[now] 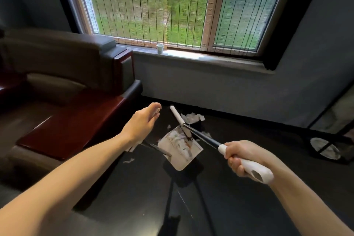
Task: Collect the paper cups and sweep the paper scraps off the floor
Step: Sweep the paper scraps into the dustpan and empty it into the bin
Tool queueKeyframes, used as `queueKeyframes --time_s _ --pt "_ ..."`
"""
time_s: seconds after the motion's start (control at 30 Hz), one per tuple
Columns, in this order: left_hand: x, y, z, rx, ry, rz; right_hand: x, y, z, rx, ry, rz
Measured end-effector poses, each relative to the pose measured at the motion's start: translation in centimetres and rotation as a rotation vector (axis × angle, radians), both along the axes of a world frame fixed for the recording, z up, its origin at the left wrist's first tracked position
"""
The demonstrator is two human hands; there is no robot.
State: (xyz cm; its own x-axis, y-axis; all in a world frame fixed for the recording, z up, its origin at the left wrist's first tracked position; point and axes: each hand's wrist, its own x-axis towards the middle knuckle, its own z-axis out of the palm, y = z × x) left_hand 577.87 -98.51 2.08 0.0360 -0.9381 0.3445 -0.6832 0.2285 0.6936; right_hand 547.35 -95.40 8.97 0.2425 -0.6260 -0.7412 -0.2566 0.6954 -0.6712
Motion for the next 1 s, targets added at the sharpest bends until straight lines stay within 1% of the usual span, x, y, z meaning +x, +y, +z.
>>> queueKeyframes --time_s 0.17,0.47,0.67,0.77,0.9,1.0 --pt "1.7 -5.4 0.6 -0.022 -0.057 -0.017 2.0 -3.8 0.2 -0.025 0.002 -0.016" --pt "3.7 -13.5 1.7 -0.094 -0.127 -0.045 5.3 -9.6 -1.1 -0.212 0.09 -0.087" --pt "1.5 -18.4 2.7 -0.166 -0.388 -0.133 4.4 -13.3 -2.4 -0.307 0.17 -0.098" --pt "-0.6 -20.3 3.0 -0.195 -0.564 -0.184 3.1 -15.0 -3.6 -0.337 0.208 -0.079" --pt "-3.3 -22.2 3.3 -0.278 -0.749 -0.339 1.5 -16.9 -6.3 -0.32 0.191 -0.093" --pt "-4.6 -23.4 3.3 -0.332 -0.826 -0.425 0.9 -16.8 -8.9 -0.273 0.179 -0.109"
